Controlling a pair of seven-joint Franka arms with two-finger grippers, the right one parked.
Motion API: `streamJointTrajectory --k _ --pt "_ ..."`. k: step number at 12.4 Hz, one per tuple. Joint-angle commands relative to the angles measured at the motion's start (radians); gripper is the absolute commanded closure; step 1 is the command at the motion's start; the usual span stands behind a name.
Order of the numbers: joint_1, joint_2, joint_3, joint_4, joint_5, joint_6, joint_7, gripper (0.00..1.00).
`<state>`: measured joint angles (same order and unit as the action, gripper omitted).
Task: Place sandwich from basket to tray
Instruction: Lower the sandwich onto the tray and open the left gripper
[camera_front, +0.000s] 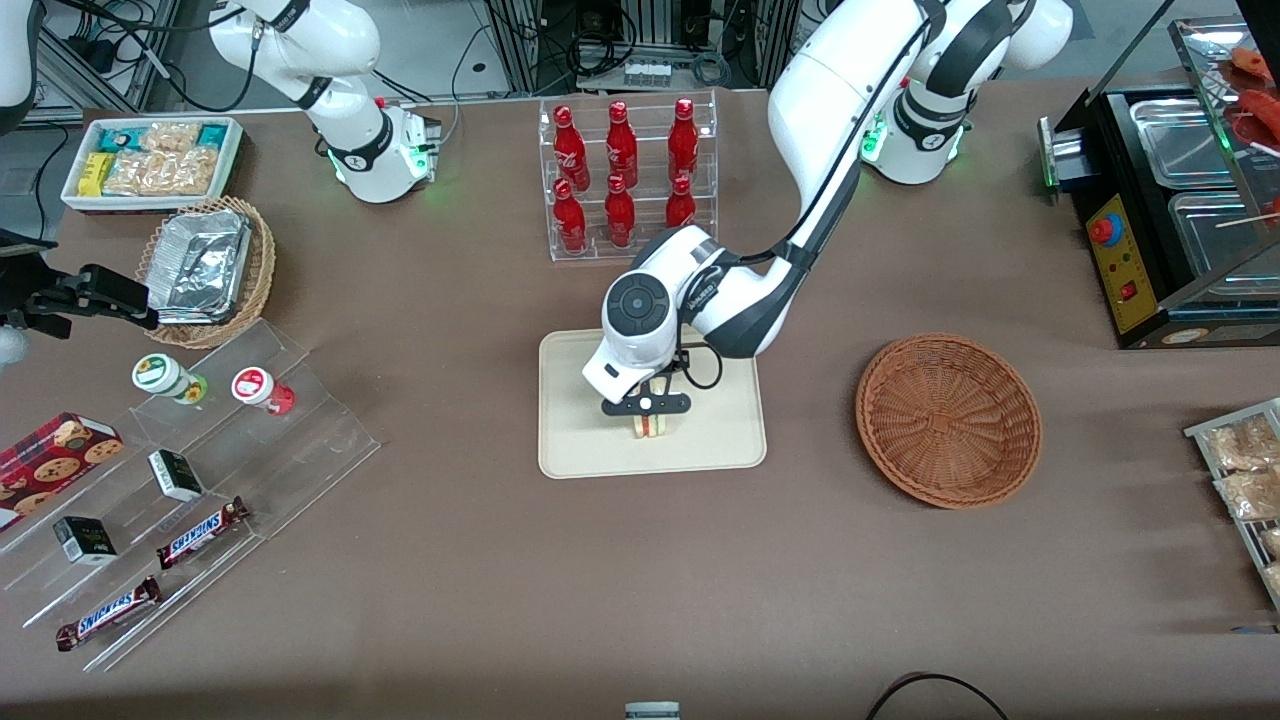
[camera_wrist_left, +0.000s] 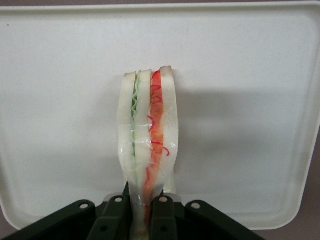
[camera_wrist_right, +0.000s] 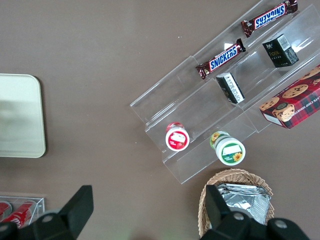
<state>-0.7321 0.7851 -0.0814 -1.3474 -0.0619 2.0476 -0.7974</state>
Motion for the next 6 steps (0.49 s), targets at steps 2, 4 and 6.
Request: streamJointTrajectory --k 2,4,6 --pt "-0.015 0.022 0.015 0.019 0.007 0.014 -0.04 1.0" --pt "-0.015 0.022 0.015 0.019 0.008 0.014 -0.04 1.0" --pt "-0.015 0.023 0.015 0.019 0.005 0.014 -0.04 0.52"
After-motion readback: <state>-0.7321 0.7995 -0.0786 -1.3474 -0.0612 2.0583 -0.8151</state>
